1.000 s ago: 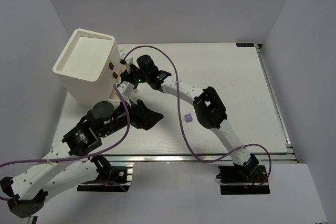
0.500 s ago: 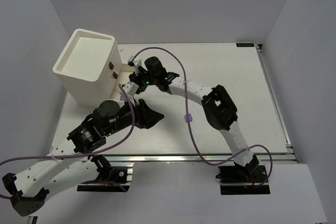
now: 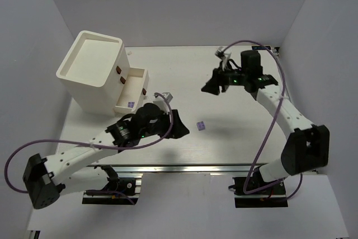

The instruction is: Sort the legos into containers by color

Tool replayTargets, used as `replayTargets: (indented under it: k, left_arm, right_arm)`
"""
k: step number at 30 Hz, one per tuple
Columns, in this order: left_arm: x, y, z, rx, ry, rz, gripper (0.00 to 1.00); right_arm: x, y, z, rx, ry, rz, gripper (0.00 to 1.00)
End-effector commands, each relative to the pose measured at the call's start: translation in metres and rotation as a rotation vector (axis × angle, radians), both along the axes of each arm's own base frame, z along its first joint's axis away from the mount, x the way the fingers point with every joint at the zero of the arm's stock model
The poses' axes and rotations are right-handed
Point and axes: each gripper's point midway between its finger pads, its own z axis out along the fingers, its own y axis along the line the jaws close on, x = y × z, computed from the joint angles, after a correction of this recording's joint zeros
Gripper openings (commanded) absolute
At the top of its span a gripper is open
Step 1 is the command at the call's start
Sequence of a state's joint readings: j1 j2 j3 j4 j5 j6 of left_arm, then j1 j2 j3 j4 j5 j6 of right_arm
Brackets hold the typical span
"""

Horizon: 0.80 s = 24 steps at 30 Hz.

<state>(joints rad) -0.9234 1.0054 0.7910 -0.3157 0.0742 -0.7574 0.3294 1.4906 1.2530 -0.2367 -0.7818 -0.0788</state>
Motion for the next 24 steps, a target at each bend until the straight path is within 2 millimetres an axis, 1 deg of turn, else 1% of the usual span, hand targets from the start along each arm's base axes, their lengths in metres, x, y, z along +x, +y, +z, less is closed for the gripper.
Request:
replayTargets:
  k: [1,2,3,4,5,6,7,8,9,10,11,12,13,14,15,16,17,18,20,21,22,23,24]
  left_arm:
    - [0.006,-0.023,-0.023,0.065,0.064,0.027,0.72]
    - [0.013,-0.026,-0.028,0.097,0.060,0.056,0.75]
    - [0.018,-0.028,-0.036,0.143,0.068,0.090,0.75]
    - [0.021,-0.042,-0.045,0.191,0.080,0.092,0.76]
    - [0.024,-0.048,-0.049,0.218,0.085,0.104,0.76]
    - [0.029,-0.046,-0.057,0.273,0.093,0.150,0.76]
    - [0.027,-0.051,-0.063,0.307,0.098,0.156,0.76]
    - [0.034,-0.062,-0.067,0.333,0.099,0.171,0.76]
    - [0.036,-0.061,-0.073,0.367,0.101,0.208,0.76]
    - [0.037,-0.065,-0.076,0.382,0.102,0.219,0.76]
    - [0.037,-0.068,-0.088,0.419,0.108,0.226,0.76]
    - [0.042,-0.072,-0.085,0.420,0.111,0.253,0.76]
    - [0.043,-0.074,-0.088,0.439,0.099,0.267,0.76]
    - [0.047,-0.075,-0.091,0.453,0.098,0.283,0.76]
    - [0.047,-0.082,-0.096,0.481,0.101,0.293,0.76]
    - [0.050,-0.084,-0.098,0.499,0.097,0.302,0.76]
    - [0.057,-0.084,-0.098,0.516,0.081,0.326,0.76]
    - [0.058,-0.091,-0.101,0.540,0.082,0.337,0.76]
    - [0.066,-0.094,-0.104,0.571,0.064,0.361,0.76]
    - [0.068,-0.095,-0.107,0.587,0.064,0.367,0.75]
    - [0.073,-0.104,-0.111,0.592,0.062,0.370,0.75]
    - [0.077,-0.107,-0.111,0.593,0.054,0.380,0.74]
    - [0.078,-0.107,-0.114,0.608,0.054,0.383,0.74]
  right_arm:
    - [-0.053,-0.027,-0.004,-0.003,0.042,0.093,0.61]
    - [-0.059,-0.037,-0.005,-0.010,0.057,0.071,0.63]
    - [-0.065,-0.046,-0.011,-0.016,0.068,0.048,0.64]
    - [-0.074,-0.053,0.003,-0.004,0.023,0.019,0.65]
    - [-0.070,-0.063,0.001,-0.022,0.014,-0.049,0.64]
    - [-0.066,-0.072,0.006,-0.025,-0.017,-0.110,0.66]
    - [-0.071,-0.080,0.009,-0.018,-0.028,-0.165,0.69]
    - [-0.066,-0.090,0.007,-0.032,-0.038,-0.234,0.70]
    - [-0.065,-0.098,0.014,-0.024,-0.072,-0.281,0.68]
    - [-0.066,-0.102,0.003,-0.031,-0.052,-0.305,0.64]
    - [-0.064,-0.109,-0.002,-0.032,-0.038,-0.348,0.60]
    - [-0.060,-0.115,-0.005,-0.025,-0.044,-0.377,0.53]
    - [-0.061,-0.117,-0.021,-0.030,-0.009,-0.393,0.36]
    - [-0.058,-0.123,-0.027,-0.023,0.007,-0.424,0.26]
    - [-0.055,-0.128,-0.032,-0.022,0.014,-0.438,0.16]
    - [-0.053,-0.130,-0.039,-0.028,0.044,-0.446,0.00]
    - [-0.054,-0.129,-0.035,-0.024,0.051,-0.431,0.00]
    - [-0.050,-0.139,-0.035,-0.032,0.045,-0.455,0.00]
    - [-0.049,-0.141,-0.032,-0.022,0.024,-0.460,0.00]
    - [-0.051,-0.142,-0.033,-0.021,0.023,-0.462,0.00]
    - [-0.055,-0.143,-0.029,-0.020,0.004,-0.461,0.00]
    - [-0.055,-0.144,-0.026,-0.019,-0.019,-0.468,0.00]
    - [-0.057,-0.146,-0.028,-0.022,-0.027,-0.480,0.00]
